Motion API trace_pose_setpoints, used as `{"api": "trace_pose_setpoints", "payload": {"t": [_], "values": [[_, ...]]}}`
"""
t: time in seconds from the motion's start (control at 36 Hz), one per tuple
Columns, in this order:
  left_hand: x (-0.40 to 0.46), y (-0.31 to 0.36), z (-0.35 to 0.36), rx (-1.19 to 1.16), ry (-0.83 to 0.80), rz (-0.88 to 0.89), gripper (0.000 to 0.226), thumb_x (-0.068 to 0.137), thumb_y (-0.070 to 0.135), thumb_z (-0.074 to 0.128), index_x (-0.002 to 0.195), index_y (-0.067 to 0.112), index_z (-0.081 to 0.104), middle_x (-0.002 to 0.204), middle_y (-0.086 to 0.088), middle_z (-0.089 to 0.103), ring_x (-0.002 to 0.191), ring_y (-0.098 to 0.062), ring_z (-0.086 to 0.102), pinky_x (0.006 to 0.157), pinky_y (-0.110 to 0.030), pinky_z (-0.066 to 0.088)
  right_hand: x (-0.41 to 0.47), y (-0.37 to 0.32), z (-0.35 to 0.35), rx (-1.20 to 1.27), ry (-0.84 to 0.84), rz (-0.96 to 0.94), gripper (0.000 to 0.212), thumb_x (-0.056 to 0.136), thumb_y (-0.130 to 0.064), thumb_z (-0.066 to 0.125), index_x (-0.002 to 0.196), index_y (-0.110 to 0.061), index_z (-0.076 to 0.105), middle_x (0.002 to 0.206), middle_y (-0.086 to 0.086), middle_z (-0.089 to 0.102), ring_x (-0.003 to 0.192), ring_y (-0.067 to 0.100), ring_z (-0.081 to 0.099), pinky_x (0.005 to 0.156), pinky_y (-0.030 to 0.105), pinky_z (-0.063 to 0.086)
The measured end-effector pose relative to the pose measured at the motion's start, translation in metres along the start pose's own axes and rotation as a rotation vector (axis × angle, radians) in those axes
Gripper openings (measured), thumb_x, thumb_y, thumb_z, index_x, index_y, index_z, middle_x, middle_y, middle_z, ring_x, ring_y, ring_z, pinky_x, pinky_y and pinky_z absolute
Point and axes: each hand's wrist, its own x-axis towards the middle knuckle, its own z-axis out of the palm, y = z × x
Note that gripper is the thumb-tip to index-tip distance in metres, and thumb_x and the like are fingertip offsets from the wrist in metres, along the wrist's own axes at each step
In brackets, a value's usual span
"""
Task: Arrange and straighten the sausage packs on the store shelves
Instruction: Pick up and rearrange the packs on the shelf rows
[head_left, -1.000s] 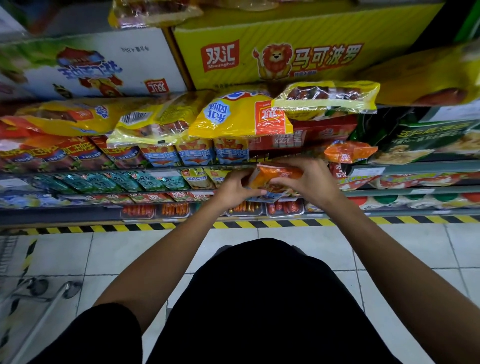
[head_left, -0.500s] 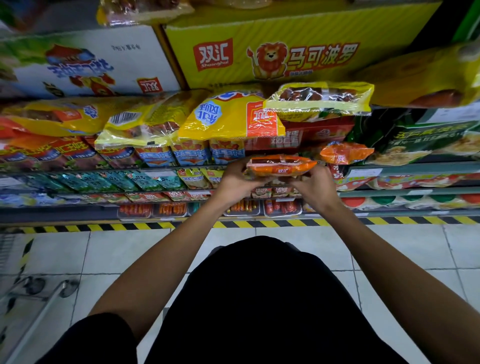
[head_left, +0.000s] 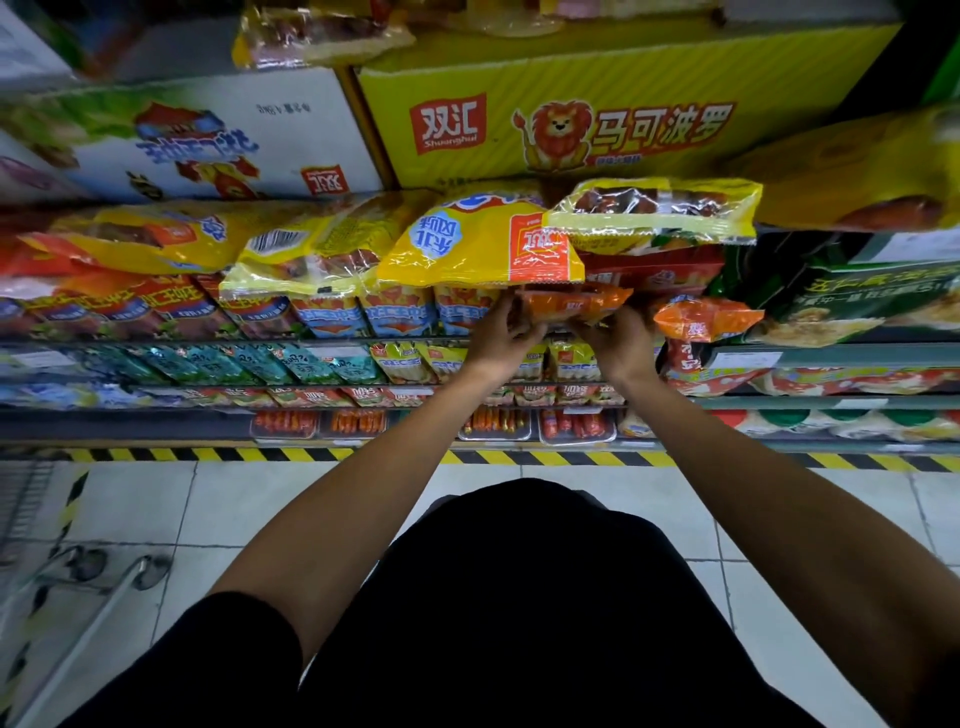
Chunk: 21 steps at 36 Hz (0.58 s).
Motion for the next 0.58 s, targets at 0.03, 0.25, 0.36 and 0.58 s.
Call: {"api": "trace_pose_setpoints", "payload": {"t": [0.03,0.25,0.36,0.58], "values": [[0.001,-0.001,0.001,-0.009,-0.024,-0.025,0.052,0.098,0.011,0.066,0.144,0.005,0.042,0.147,-0.014,0.052,0.136,-0.028,0.052,0.108,-0.029,0.042,0.005,0.003,0.001,-0.033,-0.026,0.015,0.049,0.094,-0.031,0.072,0.135,-0.01,0.057,0.128,0.01,0.067,0.118,0.03,0.061,0.092,0.033,0.05],[0.006,-0.008,0.006,-0.07,-0.073,-0.17,0.075,0.103,0.01,0.055,0.163,0.019,0.011,0.167,-0.006,0.022,0.15,-0.027,0.032,0.11,-0.035,0.035,0.02,0.011,0.009,-0.041,-0.022,0.058,0.051,0.097,-0.046,0.062,0.135,-0.014,0.051,0.122,0.007,0.065,0.114,0.028,0.059,0.09,0.043,0.049],[0.007,-0.012,0.009,-0.055,-0.12,-0.197,0.079,0.103,0.002,0.049,0.163,0.027,0.004,0.171,-0.001,0.007,0.138,-0.023,0.045,0.088,-0.031,0.041,0.024,0.012,0.01,-0.127,-0.058,0.11,0.038,0.101,-0.046,0.055,0.104,-0.008,0.05,0.083,0.001,0.05,0.089,0.03,0.052,0.072,0.035,0.034],[0.011,-0.003,0.013,-0.194,-0.078,-0.228,0.082,0.1,-0.004,0.052,0.163,0.023,0.007,0.17,-0.004,0.01,0.155,-0.027,0.018,0.116,-0.043,0.031,0.033,0.001,0.005,-0.122,-0.099,0.091,0.043,0.106,-0.04,0.047,0.122,-0.001,0.059,0.11,0.019,0.067,0.106,0.038,0.061,0.082,0.045,0.048]]}}
